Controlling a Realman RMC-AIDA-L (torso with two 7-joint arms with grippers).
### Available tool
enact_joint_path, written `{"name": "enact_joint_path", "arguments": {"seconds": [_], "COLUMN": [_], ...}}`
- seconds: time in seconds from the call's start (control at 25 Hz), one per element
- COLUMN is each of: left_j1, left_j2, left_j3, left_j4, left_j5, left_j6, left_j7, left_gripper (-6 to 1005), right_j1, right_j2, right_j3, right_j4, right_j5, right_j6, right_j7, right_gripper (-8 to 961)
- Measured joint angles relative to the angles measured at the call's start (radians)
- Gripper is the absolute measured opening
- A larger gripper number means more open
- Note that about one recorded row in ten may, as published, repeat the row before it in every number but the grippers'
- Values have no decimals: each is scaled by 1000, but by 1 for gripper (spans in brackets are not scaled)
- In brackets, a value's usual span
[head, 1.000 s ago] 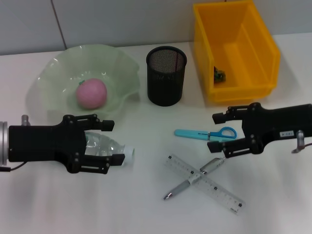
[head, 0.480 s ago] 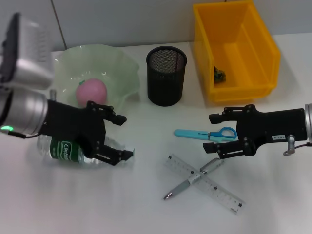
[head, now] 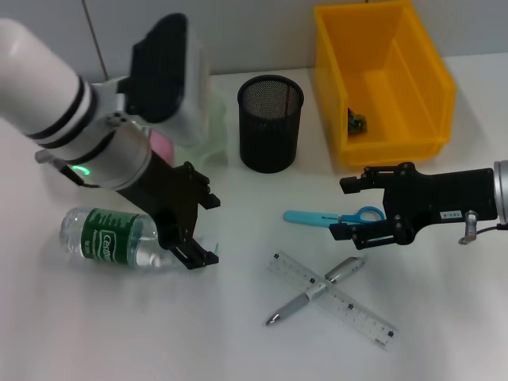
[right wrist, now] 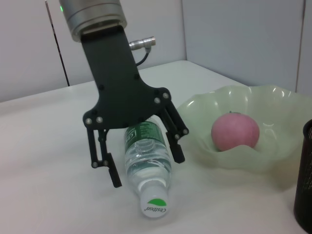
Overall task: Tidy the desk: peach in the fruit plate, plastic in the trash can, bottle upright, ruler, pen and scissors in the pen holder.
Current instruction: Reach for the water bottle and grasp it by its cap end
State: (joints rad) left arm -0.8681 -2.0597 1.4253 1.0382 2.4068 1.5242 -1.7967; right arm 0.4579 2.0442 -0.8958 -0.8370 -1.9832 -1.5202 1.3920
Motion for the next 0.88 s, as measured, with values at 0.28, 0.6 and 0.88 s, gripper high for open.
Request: {"name": "enact_joint_path", "arguments": {"seconds": [0.28, 0.6, 0.88], "left_j1": [-64, -78, -85], "left_j2": [-4, -10, -12], "left_j3": [113, 178, 213], "left_j4": [-70, -98, -112], "left_j5": [62, 85, 80], "left_j6": [-47, -85, -121], "left_j7": [-47, -60, -58], "left_gripper": [809, 808, 806], "right_j1": [6, 4, 1], "right_j2": [-1, -2, -3], "right_j3": [0, 0, 0], "right_j4": [0, -7, -1], "right_j5": [1, -2, -1], "right_j6": [1, -4, 0], "right_j7": [0, -1, -3], "right_gripper": [809, 810, 809]}}
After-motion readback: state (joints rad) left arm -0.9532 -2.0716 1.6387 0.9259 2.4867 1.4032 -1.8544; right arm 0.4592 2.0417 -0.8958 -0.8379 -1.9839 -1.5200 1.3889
